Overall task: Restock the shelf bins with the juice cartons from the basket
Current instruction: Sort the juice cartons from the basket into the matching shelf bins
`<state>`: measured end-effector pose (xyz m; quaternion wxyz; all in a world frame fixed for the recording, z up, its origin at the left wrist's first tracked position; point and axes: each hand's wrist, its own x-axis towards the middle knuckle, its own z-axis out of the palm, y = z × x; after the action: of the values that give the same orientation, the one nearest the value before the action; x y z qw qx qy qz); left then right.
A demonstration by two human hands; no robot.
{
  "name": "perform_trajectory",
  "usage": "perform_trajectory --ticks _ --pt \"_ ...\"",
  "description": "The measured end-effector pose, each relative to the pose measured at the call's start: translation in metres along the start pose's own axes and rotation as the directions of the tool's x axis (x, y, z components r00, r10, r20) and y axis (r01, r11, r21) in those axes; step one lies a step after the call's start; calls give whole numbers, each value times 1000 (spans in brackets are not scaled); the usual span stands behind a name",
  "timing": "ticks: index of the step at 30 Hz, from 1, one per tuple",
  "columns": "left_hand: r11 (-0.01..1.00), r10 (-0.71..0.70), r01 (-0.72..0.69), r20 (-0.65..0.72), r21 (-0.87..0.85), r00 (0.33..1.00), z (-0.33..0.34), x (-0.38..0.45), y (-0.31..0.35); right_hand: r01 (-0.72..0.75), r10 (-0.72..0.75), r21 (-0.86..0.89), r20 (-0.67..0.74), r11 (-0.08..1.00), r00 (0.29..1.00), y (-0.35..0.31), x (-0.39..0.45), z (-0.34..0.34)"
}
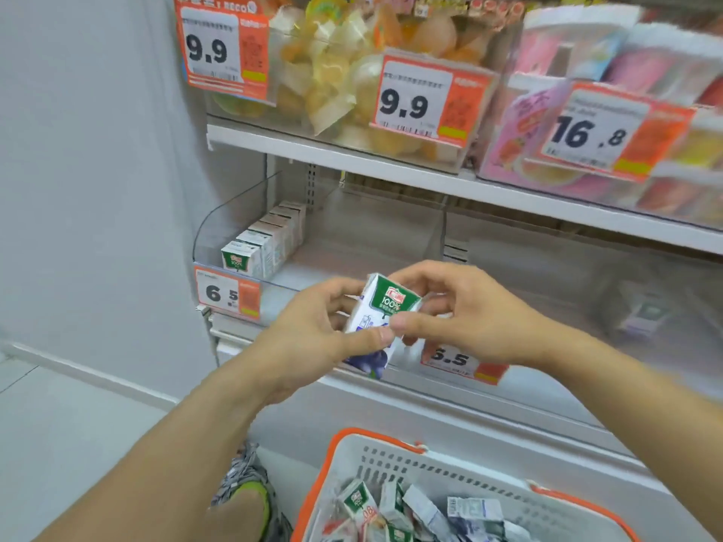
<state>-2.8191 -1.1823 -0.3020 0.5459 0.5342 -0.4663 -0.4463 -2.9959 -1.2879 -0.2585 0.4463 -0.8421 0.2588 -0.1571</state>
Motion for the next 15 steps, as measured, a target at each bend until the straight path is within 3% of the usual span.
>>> perform_trajectory --ticks 6,9,11,15 --pt "984 118 -145 232 105 966 118 17 6 -47 106 196 -303 980 947 48 -115 -54" --pt "960 214 -265 369 92 904 168 29 5 5 92 201 -469 980 879 69 -168 -73" --pt "913 265 -365 410 185 873 195 42 1 44 47 139 -589 989 807 80 -196 -89" --pt "709 340 -484 353 513 872 237 69 -20 41 -62 -48 -827 998 559 99 -237 -135"
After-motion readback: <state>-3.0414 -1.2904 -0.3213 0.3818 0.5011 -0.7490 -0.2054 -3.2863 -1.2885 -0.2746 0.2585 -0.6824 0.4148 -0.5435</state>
